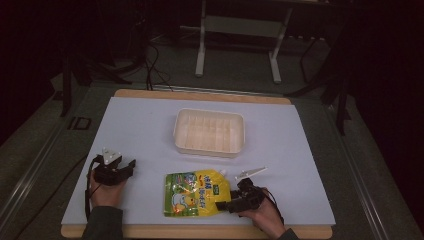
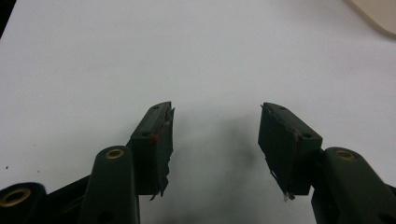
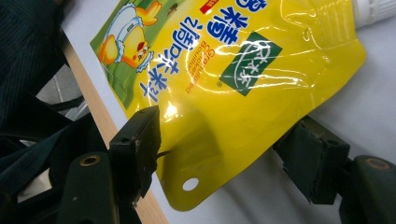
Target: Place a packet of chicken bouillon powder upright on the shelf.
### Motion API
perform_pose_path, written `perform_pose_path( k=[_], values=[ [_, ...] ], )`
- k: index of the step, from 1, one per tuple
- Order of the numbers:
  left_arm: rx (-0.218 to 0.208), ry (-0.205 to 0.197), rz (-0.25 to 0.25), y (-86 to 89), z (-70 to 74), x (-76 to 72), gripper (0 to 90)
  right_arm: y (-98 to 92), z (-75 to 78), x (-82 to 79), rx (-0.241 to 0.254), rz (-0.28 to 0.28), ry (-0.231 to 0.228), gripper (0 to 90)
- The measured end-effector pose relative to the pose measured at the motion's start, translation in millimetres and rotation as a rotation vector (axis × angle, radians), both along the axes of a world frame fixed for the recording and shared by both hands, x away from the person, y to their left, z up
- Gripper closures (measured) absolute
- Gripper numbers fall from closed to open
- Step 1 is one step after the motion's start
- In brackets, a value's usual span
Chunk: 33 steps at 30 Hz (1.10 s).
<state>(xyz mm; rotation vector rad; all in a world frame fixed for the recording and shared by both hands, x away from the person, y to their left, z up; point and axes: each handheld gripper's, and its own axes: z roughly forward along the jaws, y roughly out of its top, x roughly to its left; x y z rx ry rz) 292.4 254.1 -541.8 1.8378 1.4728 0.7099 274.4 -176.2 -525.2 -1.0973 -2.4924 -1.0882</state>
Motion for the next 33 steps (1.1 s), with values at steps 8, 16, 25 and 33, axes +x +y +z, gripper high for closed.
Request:
perform_pose_path(
  k=[8,16,25,33],
  values=[
    [0.0,0.0,0.001,-0.3,-0.1,0.1,44.4,4.8,-0.4,2.9,0.011,0.002,0.019,31.9],
    [0.0,0.0,0.001,-0.4,-0.2,0.1,44.4,11.0,-1.2,9.2,0.022,0.004,0.041,38.9],
    [0.0,0.0,0.001,-0.3,0.0,0.0,44.4,20.5,-3.4,10.5,0.082,0.056,0.082,52.6],
    [0.0,-0.001,0.0,-0.3,0.0,-0.1,44.4,21.5,19.5,11.1,0.199,0.109,0.06,76.4]
  ],
)
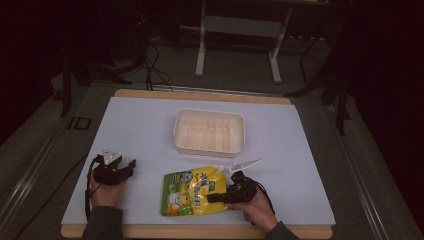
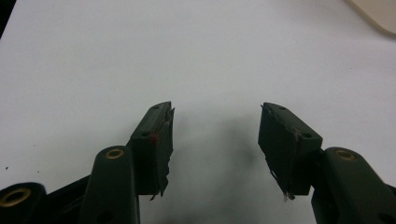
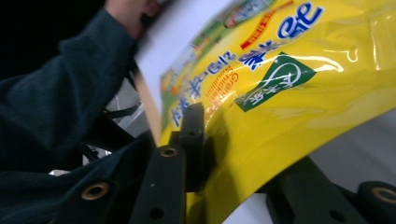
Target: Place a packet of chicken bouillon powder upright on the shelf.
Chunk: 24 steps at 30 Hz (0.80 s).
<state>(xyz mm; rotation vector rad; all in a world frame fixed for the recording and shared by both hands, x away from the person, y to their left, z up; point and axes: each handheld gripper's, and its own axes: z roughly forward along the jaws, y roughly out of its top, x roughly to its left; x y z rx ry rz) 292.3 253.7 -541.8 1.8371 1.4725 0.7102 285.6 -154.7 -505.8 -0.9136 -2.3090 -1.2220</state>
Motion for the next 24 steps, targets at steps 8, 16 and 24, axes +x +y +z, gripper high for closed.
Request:
perform_pose_path(
  k=[8,16,24],
  values=[
    [-0.002,-0.001,0.0,0.2,0.0,0.0,44.4,8.4,21.6,-1.3,0.021,0.013,-0.091,87.3],
    [-0.002,-0.001,-0.001,0.5,0.2,-0.1,44.4,17.0,40.5,1.4,0.059,0.03,-0.139,89.0],
    [-0.004,-0.002,-0.001,0.7,0.2,-0.1,44.4,27.4,56.1,2.4,0.094,0.046,-0.186,89.1]
  ],
)
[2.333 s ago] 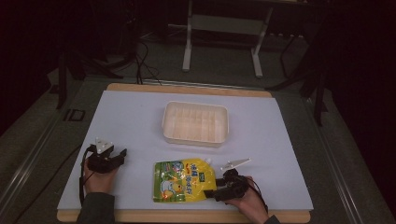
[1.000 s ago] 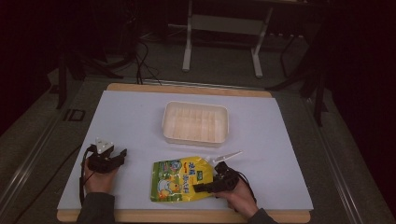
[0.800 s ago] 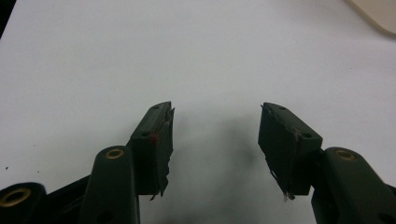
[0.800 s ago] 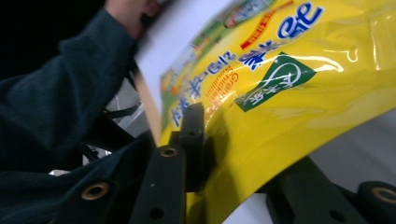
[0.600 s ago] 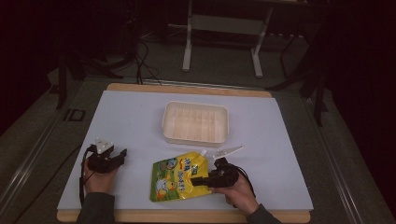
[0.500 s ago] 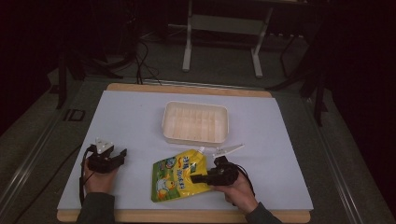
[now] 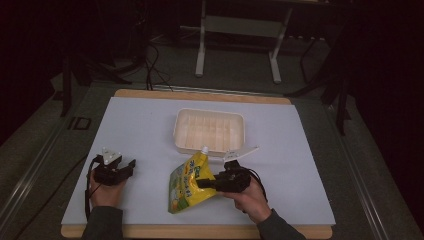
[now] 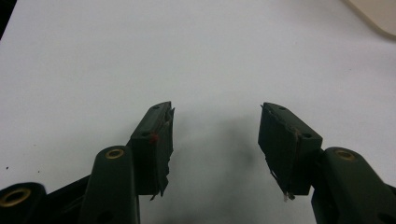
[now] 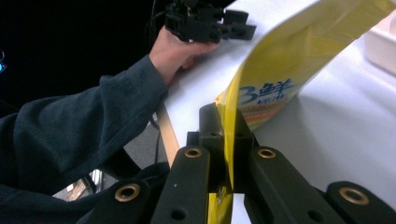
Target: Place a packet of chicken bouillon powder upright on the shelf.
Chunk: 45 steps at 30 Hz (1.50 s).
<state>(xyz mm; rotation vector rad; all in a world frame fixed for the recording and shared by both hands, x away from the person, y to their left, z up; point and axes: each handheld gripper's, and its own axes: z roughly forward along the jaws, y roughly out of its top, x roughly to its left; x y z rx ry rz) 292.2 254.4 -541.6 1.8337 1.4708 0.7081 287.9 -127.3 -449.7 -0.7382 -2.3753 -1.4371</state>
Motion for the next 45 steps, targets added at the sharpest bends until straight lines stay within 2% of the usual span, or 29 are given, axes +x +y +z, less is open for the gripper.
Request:
perform_pose_path(
  k=[5,13,28,45],
  values=[
    [-0.001,0.0,0.0,0.0,0.1,-0.1,44.4,4.7,11.0,0.9,-0.008,-0.002,-0.047,89.2],
    [-0.002,-0.001,0.0,0.1,0.0,-0.2,44.5,6.3,19.8,1.4,-0.022,-0.009,-0.084,89.3],
    [-0.002,-0.001,-0.001,0.0,0.1,-0.2,44.5,6.7,30.8,3.4,0.021,-0.018,-0.101,89.6],
    [-0.001,-0.003,0.001,-0.1,0.1,-0.2,44.5,3.2,40.7,7.4,0.08,-0.065,-0.133,90.0]
  ],
)
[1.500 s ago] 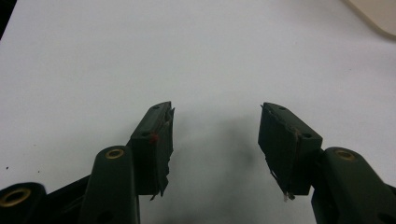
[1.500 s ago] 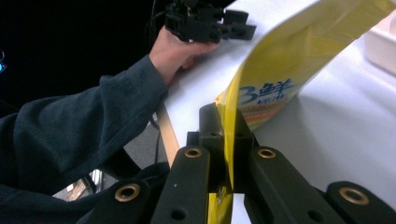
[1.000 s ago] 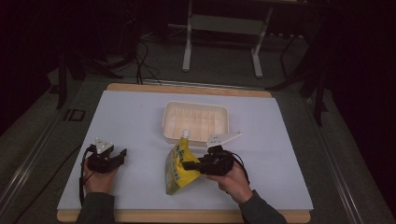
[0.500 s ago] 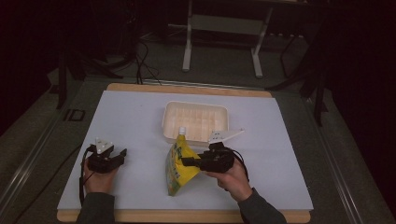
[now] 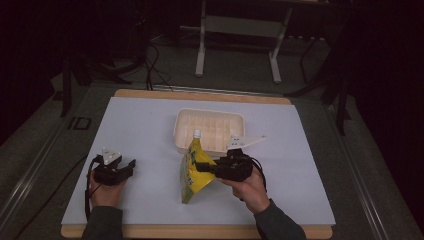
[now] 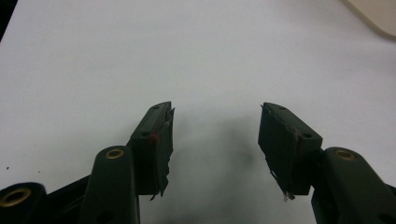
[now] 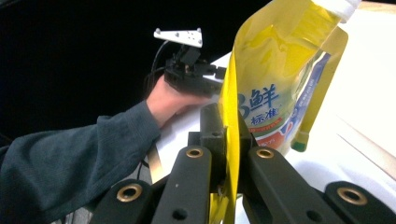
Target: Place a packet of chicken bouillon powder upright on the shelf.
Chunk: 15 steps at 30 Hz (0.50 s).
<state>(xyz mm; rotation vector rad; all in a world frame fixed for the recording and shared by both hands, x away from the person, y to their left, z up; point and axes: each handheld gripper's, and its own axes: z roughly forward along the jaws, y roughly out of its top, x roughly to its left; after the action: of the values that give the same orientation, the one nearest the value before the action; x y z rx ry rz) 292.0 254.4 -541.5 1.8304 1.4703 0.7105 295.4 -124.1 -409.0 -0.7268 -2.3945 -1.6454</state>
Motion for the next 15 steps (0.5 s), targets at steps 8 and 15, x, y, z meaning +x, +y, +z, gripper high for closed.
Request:
perform_pose_path(
  k=[8,15],
  values=[
    [-0.001,0.001,-0.001,0.3,0.1,-0.1,44.5,0.6,5.1,3.0,0.026,-0.023,-0.016,90.0],
    [-0.001,0.0,0.0,0.2,0.1,-0.1,44.4,0.3,11.7,8.2,0.033,-0.054,-0.035,90.0]
  ],
)
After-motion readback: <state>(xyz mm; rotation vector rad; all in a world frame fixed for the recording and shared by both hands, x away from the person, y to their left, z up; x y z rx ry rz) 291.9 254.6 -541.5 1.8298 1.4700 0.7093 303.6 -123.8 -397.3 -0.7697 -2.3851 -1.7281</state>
